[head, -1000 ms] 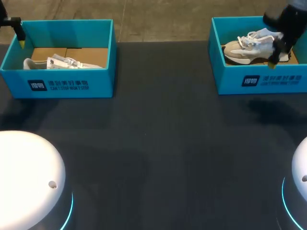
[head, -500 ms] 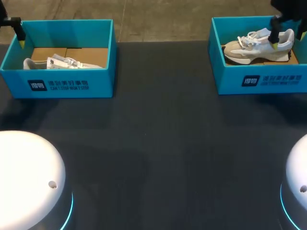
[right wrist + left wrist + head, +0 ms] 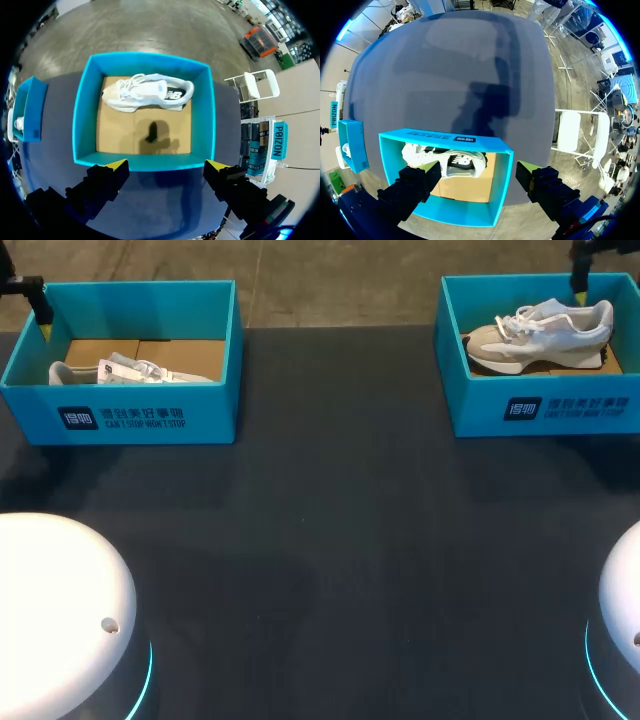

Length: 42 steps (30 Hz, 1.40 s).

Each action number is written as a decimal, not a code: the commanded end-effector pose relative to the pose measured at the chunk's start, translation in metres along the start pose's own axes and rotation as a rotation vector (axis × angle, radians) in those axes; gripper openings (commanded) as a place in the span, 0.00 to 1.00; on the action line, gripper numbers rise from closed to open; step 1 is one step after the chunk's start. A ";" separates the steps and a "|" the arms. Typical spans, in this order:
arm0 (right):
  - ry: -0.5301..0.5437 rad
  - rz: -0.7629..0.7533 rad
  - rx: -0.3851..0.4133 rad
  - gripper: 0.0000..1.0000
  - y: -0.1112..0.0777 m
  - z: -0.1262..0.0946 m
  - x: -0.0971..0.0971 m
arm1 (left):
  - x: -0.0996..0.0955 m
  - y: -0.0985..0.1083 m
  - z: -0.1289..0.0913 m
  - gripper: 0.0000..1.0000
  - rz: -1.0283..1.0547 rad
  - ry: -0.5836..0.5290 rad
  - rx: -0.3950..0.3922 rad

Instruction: Take the shoe out of the shoebox, open the shoe tongue, remove and reinsert the insole, then place the shoe into the shoebox

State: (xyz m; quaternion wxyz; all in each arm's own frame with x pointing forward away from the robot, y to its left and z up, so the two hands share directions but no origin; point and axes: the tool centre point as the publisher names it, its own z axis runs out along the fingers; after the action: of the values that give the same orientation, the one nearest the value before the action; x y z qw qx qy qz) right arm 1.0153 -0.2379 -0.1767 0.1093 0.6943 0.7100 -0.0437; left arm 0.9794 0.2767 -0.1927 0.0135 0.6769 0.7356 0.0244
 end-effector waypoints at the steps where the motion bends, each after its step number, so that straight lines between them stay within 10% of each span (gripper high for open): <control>1: 0.000 0.009 0.009 1.00 0.022 0.013 -0.005 | 0.000 0.000 0.000 1.00 0.000 0.003 -0.001; 11: -0.036 0.005 0.000 1.00 0.064 0.048 -0.013 | 0.000 0.000 0.000 1.00 0.000 0.003 -0.001; 29: -0.081 -0.001 -0.068 1.00 0.080 0.050 -0.017 | 0.000 0.000 0.000 1.00 0.000 0.003 -0.001; 42: -0.093 -0.011 -0.079 1.00 0.108 0.101 -0.034 | 0.000 0.000 0.000 1.00 0.000 0.003 -0.001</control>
State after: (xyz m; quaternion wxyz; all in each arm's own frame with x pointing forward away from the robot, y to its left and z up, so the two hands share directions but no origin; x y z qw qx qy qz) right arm 1.1182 -0.2831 -0.2458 0.1765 0.6815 0.7088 -0.0455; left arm 0.9794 0.2767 -0.1927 0.0135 0.6769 0.7355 0.0244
